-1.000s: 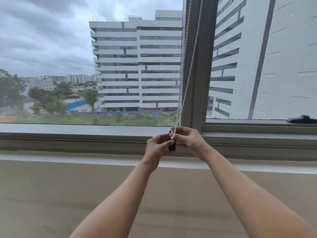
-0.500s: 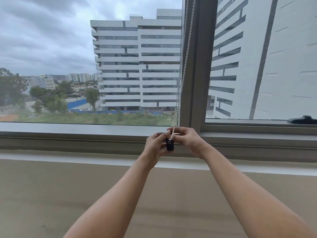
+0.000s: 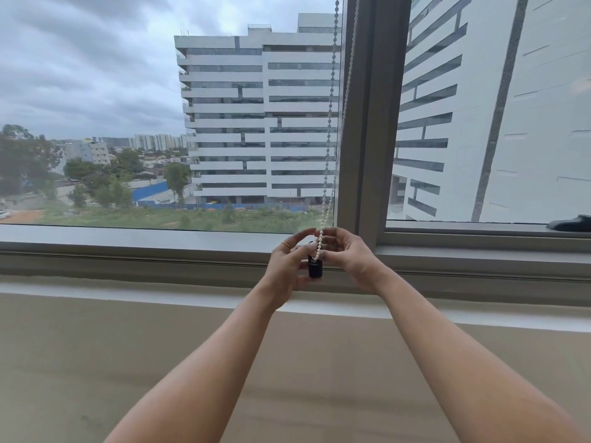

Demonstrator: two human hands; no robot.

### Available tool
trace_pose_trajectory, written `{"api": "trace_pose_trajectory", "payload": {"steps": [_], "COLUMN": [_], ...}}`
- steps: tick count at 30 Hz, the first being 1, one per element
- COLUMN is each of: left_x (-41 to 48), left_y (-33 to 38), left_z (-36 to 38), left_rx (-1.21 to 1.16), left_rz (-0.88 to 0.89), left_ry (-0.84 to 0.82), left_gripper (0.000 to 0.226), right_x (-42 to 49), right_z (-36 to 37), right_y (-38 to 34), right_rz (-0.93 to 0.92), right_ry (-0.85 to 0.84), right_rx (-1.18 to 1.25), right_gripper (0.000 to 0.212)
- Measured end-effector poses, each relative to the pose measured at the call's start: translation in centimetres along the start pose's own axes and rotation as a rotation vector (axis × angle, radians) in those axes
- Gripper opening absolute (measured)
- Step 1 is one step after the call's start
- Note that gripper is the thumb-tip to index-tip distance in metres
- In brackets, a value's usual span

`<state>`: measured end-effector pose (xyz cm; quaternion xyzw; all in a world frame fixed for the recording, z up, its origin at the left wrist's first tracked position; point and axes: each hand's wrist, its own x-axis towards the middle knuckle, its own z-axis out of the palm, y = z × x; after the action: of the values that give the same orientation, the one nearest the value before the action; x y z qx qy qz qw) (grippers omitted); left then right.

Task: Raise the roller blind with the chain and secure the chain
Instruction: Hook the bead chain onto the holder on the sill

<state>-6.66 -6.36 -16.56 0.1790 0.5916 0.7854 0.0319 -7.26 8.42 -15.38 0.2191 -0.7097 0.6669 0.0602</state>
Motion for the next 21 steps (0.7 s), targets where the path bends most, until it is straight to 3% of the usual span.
{"api": "trace_pose_trajectory", "payload": {"steps": [11, 21], "left_x": [0.4, 0.7], "left_y": [-0.3, -0.8], "left_z": [0.1, -0.3], "left_rx": [0.03, 0.065], "left_rz": [-0.025, 0.016], "left_ry": [0.013, 0.075], "left_gripper": [0.016, 0.012], "right_x": [0.2, 0.2], "right_z": [-0.3, -0.3], "right_y": [0.8, 2.0], "right_rz": [-0.007, 0.046], "right_ry": [0.004, -0.081], "right_rx": [-0.025, 0.114], "right_gripper": [0.028, 0.025]}}
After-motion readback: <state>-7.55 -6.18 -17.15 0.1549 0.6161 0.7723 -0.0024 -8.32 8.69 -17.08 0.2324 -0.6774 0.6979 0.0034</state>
